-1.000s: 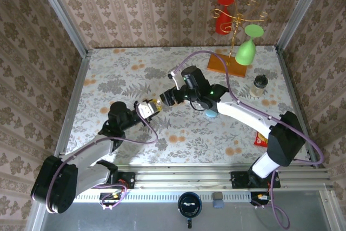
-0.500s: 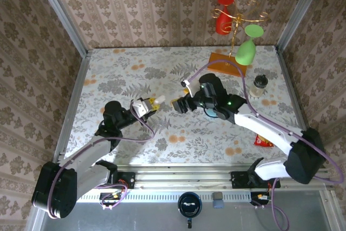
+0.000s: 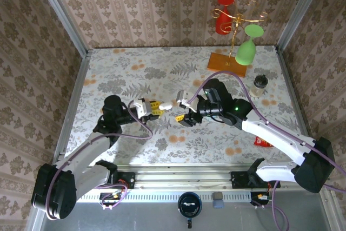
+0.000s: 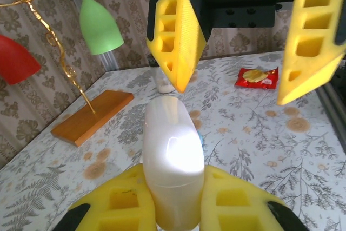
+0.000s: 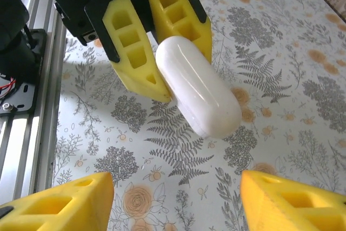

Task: Insert wireless bluetooth earbuds into charging case

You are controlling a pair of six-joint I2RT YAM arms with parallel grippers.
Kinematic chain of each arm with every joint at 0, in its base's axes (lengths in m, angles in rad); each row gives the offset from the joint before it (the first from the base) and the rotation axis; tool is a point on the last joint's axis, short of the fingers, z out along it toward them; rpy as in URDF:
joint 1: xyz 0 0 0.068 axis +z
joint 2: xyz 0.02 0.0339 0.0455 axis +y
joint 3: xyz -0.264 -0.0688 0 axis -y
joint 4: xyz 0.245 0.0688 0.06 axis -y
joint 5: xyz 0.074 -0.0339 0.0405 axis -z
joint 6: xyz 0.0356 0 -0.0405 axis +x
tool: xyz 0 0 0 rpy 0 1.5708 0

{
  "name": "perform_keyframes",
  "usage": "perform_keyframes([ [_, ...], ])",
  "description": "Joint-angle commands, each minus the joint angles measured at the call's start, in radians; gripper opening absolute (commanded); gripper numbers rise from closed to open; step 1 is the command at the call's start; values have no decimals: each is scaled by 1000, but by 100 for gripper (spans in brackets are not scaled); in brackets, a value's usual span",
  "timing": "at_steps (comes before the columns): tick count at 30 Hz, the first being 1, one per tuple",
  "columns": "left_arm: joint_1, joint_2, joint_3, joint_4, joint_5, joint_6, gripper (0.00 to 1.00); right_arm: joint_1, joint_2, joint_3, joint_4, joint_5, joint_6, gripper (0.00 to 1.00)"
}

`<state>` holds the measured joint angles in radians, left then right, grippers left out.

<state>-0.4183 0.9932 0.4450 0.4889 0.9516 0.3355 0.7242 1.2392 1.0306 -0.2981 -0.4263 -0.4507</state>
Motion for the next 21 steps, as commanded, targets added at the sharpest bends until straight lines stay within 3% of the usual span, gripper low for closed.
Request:
perform_keyframes([
  [1,-4,-29,14,7,67,-29,0,11,26,64,-33,-44,-82,61],
  [11,-4,-20,33,-23,99,-38,0,27,143,163,-38,-92,-117,54],
  [21,0,-28,21,-23,66,-32,1,27,174,158,-49,-101,-108,20],
])
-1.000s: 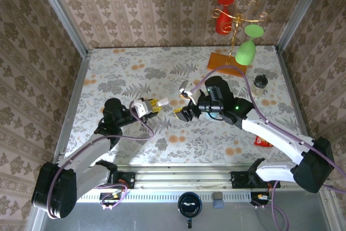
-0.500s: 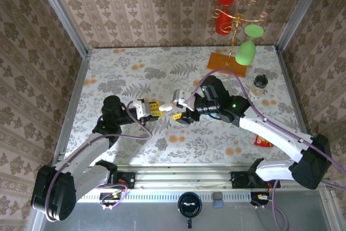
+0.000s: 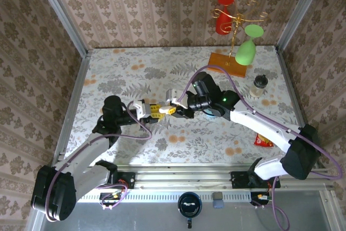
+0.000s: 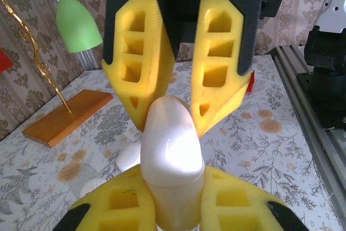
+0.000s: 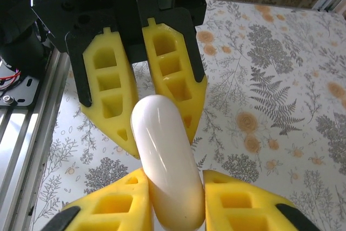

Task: Insert wireless bluetooth earbuds into charging case

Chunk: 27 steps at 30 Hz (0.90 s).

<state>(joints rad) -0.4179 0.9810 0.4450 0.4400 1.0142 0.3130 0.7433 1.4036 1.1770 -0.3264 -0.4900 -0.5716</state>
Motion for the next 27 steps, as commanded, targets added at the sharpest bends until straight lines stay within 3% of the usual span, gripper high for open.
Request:
perform_keyframes([
  [1,-1,-16,21,28,2,-7,2,8,8,8,-18,-37,17,18],
  [6,-1,-18,4,53,-43,-5,15,6,-4,-38,47,-15,65,17],
  [10,-1,-35,-30,73,-146,17,56,-11,-5,-96,132,39,184,17],
  [14,-2,-55,-49,42,-231,56,79,-64,-43,-157,219,68,438,17],
  [17,-4,-50,-44,-12,-245,78,84,-114,-48,-203,263,112,650,16],
  [24,-46,27,26,-247,-253,170,86,-172,-19,-319,377,229,1072,14],
  [27,-82,64,48,-315,-283,199,87,-170,68,-320,383,199,1205,16],
])
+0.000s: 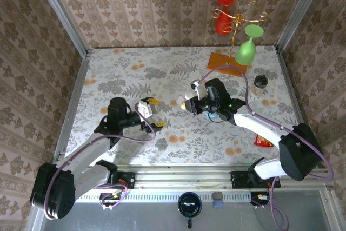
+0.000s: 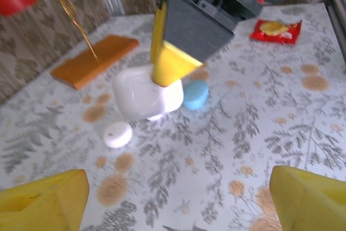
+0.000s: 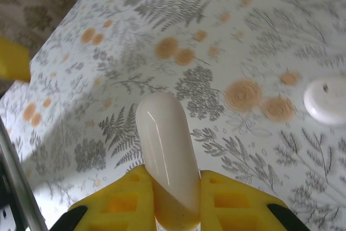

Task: Insert wireless bluetooth earbuds into charging case

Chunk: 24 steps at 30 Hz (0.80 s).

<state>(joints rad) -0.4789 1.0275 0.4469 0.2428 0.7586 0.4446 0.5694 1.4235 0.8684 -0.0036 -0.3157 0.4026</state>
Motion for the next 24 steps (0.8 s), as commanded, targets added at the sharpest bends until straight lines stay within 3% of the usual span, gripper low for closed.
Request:
perform_keyframes([
  [1,-28,26,55,-138,-34,78,87,6,66,-21,89,20,257,16],
  [8,-46,97,123,-273,-40,144,89,3,192,-66,185,41,363,16],
  [15,-46,95,122,-267,-53,146,91,-5,298,-87,277,25,422,21],
  [24,-35,89,119,-247,-77,92,94,-20,232,-81,203,86,380,58],
])
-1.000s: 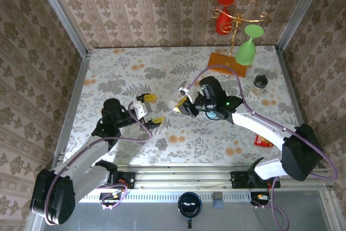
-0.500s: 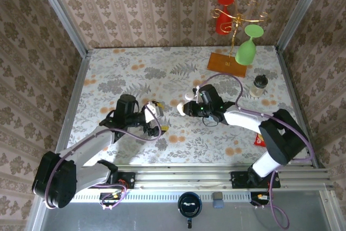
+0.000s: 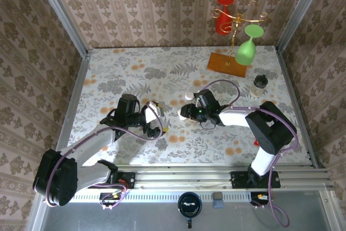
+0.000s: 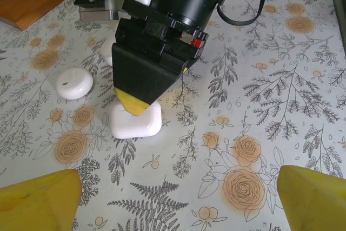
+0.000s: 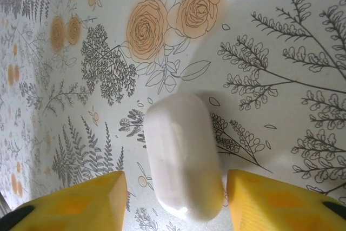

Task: Insert wireless bluetooth earbuds into charging case

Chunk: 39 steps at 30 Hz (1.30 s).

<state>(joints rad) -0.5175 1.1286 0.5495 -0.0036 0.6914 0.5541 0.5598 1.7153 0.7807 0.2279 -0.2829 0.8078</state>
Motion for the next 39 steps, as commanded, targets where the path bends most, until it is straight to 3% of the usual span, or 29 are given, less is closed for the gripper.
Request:
perform_keyframes([
  [1,10,-13,19,-3,-13,-25,94,-13,-86,6,-48,71,-48,62],
  [7,54,-71,-25,97,-156,-147,99,-32,-285,-23,-129,252,-249,81],
  [10,114,-124,-49,160,-193,-238,99,-43,-404,-45,-175,368,-391,89],
  [13,152,-183,-90,211,-299,-297,100,-49,-506,-88,-161,500,-565,98],
  [18,231,-278,-181,317,-520,-406,100,-120,-599,-187,-60,662,-770,100],
  [26,350,-217,-255,441,-697,-410,100,-356,-520,-377,330,586,-808,100],
  [34,429,152,-318,932,-752,-421,100,-464,-282,-404,611,468,-826,100],
  [39,434,289,-272,1014,-766,-427,100,-518,-195,-385,637,379,-793,100],
])
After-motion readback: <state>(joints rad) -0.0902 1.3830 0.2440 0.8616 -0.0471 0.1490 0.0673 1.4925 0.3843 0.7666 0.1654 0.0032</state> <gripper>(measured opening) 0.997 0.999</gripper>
